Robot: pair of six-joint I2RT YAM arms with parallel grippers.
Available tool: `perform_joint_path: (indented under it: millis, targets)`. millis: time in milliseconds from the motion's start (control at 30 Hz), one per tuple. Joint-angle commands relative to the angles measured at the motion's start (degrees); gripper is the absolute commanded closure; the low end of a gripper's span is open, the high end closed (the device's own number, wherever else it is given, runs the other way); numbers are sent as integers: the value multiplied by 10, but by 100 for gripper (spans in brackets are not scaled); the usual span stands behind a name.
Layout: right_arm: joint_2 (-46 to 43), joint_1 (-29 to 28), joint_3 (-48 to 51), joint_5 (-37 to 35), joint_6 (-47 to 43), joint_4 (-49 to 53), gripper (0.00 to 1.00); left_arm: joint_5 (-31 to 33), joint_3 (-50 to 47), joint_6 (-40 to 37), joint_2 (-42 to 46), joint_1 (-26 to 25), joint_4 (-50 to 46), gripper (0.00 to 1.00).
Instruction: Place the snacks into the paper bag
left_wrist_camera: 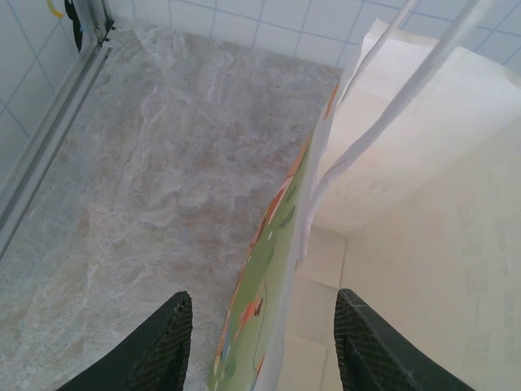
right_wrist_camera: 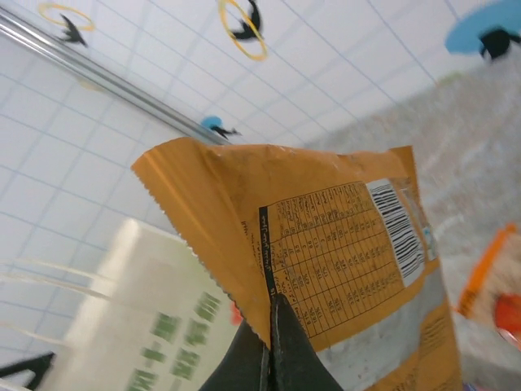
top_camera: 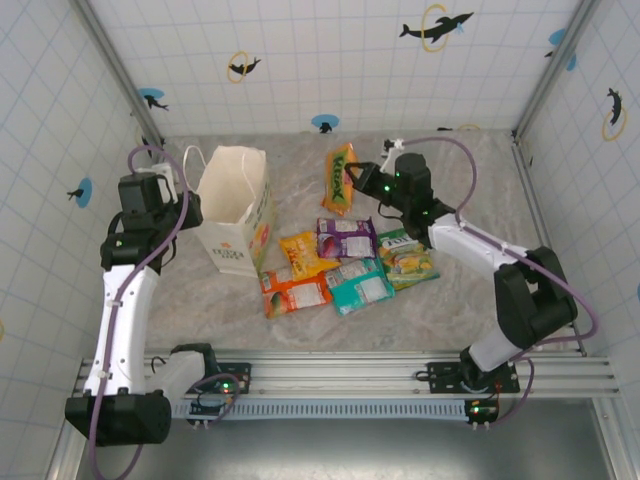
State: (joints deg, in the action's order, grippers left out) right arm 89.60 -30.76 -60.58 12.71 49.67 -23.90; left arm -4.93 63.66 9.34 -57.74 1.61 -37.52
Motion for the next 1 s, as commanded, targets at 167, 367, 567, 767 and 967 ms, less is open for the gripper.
perform_joint_path:
  millis: [167,367,567,767,967]
  targets:
    - [-26,-47,-143,-66,-48,33,100,-8,-14,16,8,5,16,57]
    - [4,-88,-248,-63,-61,19,100,-8,-17,15,10,4,21,59]
    - [62,-130,-382,-46,-75,29,100,-9,-18,16,8,4,23,63]
    - [132,-180,-505,-27,-92,70,100,-7,-26,16,10,4,25,63]
    - [171,-208,-530,-26,-80,71,100,-10,-29,16,10,5,30,63]
